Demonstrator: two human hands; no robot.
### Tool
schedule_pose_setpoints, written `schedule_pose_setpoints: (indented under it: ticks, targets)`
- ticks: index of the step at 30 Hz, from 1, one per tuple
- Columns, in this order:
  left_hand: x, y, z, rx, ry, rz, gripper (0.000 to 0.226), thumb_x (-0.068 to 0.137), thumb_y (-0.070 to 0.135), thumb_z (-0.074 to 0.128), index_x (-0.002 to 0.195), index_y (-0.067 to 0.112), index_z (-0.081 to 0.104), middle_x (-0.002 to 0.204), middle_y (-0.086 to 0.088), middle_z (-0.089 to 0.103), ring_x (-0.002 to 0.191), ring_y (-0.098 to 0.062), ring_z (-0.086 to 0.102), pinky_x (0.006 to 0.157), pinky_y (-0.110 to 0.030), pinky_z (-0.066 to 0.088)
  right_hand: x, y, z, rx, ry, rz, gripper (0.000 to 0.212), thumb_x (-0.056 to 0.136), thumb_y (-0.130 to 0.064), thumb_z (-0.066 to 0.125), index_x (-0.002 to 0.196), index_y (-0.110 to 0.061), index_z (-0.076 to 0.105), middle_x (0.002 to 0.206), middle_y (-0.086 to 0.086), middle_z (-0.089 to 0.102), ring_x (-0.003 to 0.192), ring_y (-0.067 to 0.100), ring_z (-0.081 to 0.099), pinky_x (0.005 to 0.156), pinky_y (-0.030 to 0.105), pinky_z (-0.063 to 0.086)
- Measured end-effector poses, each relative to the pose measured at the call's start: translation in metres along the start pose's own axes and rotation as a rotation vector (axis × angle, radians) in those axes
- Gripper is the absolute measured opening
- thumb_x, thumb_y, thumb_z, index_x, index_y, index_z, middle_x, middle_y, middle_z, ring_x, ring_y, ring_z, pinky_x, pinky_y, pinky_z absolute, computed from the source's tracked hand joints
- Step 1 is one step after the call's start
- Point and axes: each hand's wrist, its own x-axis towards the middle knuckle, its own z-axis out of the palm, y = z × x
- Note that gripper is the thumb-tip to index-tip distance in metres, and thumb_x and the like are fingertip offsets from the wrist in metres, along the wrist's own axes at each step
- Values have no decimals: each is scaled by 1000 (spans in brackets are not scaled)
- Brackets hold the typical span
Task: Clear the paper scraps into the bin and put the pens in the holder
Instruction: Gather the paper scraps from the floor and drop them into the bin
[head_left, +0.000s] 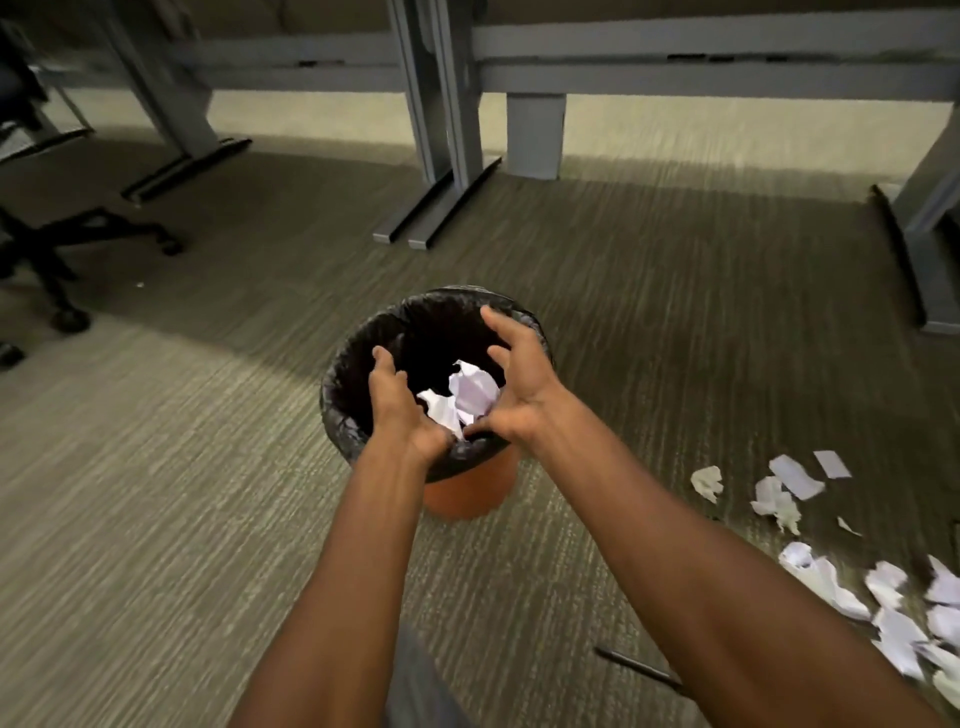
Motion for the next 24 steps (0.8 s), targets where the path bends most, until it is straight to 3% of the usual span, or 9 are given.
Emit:
schedule_pose_setpoints:
  ticks: [1,3,4,6,9,13,17,20,24]
  targets:
    - [0,-1,-2,19,0,14,67,96,72,32,145,28,39,137,-10,53,120,-37,57,77,-52,49,0,0,-1,16,-12,8,65,96,-50,58,149,-17,41,116,6,68,91,18,59,81,48,46]
    - [0,0,-4,34,-26,50,77,96,74,27,158,28,25,156,-8,41,138,-37,45,98,-59,42,4,1,-4,11,-33,27,85,90,-59,60,160,-25,26,163,10,29,136,34,41,103,59,37]
    - [2,0,-5,40,-27,65,80,96,74,27,160,28,19,163,-8,30,147,-37,35,110,-61,32,8,2,-7,14,-39,28,89,87,-62,61,160,-29,24,169,12,12,149,40,23,110,64,30]
    - [8,-2,-7,74,-1,79,85,91,79,30,160,33,14,170,-9,8,155,-36,11,120,-62,12,12,3,-14,55,-56,27,92,83,-64,63,160,-32,24,169,17,2,154,45,7,115,67,22]
    - [12,-8,-6,114,-55,136,86,88,82,31,159,35,19,169,-16,10,156,-37,3,122,-62,8,9,7,-28,140,-113,-15,88,87,-62,61,160,-29,25,167,24,8,154,47,6,120,65,17]
    - [-5,-29,14,261,-288,318,78,92,78,27,153,32,39,152,-11,47,148,-27,34,119,-51,27,-11,15,-60,184,-91,-152,71,94,-54,57,154,-21,40,150,20,49,141,34,46,114,55,38]
    - [-26,-63,41,557,-322,574,66,97,68,27,146,32,50,150,8,50,139,-3,42,113,-38,31,-30,20,-106,208,-19,-325,53,97,-47,57,142,-19,54,132,15,68,123,28,65,107,49,48]
    - [-27,-106,53,760,-444,562,57,96,63,35,138,30,58,136,5,62,127,-5,55,102,-34,44,-41,26,-157,191,102,-386,45,98,-44,57,136,-19,60,123,11,73,111,24,70,93,43,53]
    - [7,-195,56,1414,-671,760,55,96,57,51,137,22,59,128,5,64,119,-10,58,100,-29,44,-48,51,-232,-6,446,-414,19,98,-30,61,111,-20,69,91,2,75,81,15,71,67,31,52]
